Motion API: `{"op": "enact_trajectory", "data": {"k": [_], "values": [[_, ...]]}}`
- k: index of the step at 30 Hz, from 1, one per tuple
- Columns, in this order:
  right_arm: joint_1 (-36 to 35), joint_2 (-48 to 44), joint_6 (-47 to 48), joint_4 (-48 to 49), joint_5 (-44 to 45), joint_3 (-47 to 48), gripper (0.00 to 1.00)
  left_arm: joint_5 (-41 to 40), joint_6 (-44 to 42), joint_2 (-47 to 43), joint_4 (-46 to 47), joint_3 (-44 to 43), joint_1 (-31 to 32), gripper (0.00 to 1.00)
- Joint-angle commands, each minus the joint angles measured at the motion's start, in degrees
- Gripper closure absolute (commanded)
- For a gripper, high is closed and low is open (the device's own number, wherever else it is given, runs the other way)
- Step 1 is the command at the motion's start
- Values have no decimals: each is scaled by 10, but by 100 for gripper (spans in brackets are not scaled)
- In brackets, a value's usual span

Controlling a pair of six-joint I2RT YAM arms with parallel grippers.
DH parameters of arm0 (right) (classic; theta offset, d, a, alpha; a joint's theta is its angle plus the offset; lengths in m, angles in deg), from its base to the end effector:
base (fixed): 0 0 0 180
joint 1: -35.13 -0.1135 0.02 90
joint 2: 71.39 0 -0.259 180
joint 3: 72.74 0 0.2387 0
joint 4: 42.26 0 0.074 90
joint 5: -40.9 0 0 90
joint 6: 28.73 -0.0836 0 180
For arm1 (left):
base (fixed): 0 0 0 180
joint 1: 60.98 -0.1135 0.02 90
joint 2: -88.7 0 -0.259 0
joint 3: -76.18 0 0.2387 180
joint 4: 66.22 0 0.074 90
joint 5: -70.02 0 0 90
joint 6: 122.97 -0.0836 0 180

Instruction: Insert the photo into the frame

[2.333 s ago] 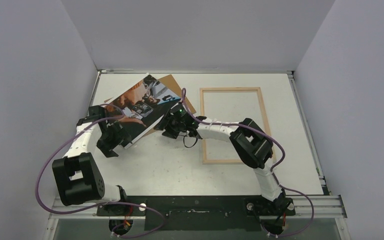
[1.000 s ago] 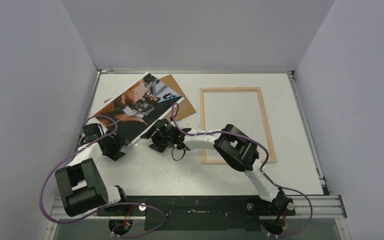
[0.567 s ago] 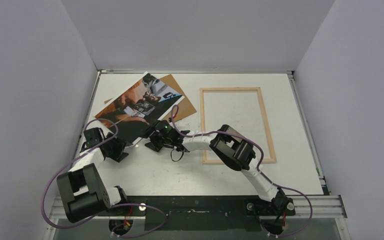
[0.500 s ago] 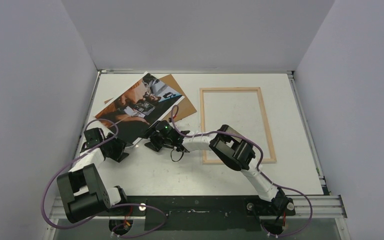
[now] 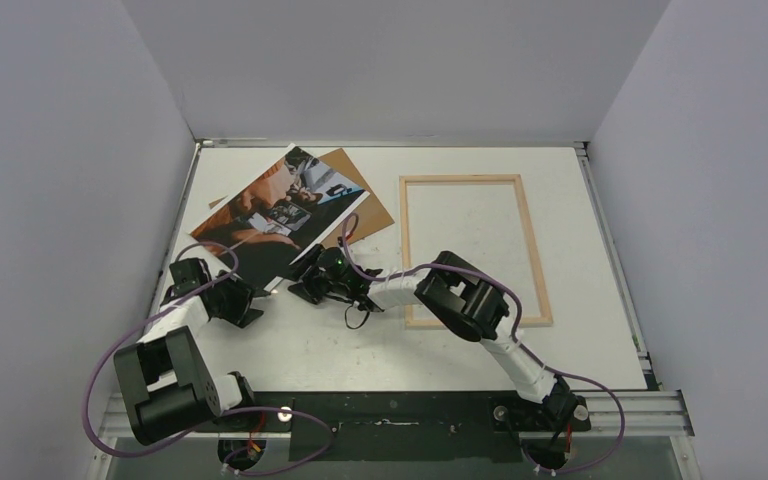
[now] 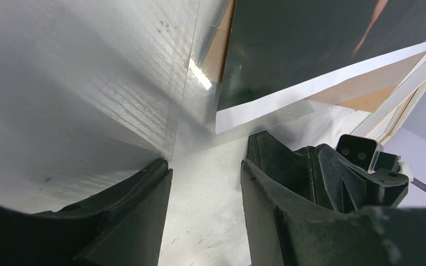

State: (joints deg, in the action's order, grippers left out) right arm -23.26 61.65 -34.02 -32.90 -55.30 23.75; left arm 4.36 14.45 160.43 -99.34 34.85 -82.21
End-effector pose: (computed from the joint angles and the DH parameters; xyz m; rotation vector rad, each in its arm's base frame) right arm 0.2692 0.4546 0.0889 0.7296 2.4542 1.5528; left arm 0.2098 0.0445 0.1042 -1.4100 2.3082 -0.7114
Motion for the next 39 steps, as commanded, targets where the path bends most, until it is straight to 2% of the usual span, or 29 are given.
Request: {"op": "enact_trajectory", "data": {"k": [1, 10, 15, 19, 24, 28, 39], "values": [[-4, 45, 38, -56, 25, -3, 46, 5, -13, 18, -18, -21, -5, 52], [-2, 44, 15, -56, 41, -2, 46, -29, -66, 10, -82, -65, -5, 51], [-3, 44, 12, -51, 52, -6, 46, -66, -84, 0, -113, -79, -5, 36], [-2, 44, 3, -39, 55, -15, 46, -50, -94, 26, -55, -76, -5, 30], [-2, 46, 0, -26, 52, -15, 47, -23, -78, 80, 17, -52, -5, 36], [-2, 49, -5, -24, 48, -15, 47, -12, -61, 92, 65, -32, -5, 37], [0, 60, -16, -24, 45, -2, 48, 11, -53, 32, 90, -21, -5, 45]]}}
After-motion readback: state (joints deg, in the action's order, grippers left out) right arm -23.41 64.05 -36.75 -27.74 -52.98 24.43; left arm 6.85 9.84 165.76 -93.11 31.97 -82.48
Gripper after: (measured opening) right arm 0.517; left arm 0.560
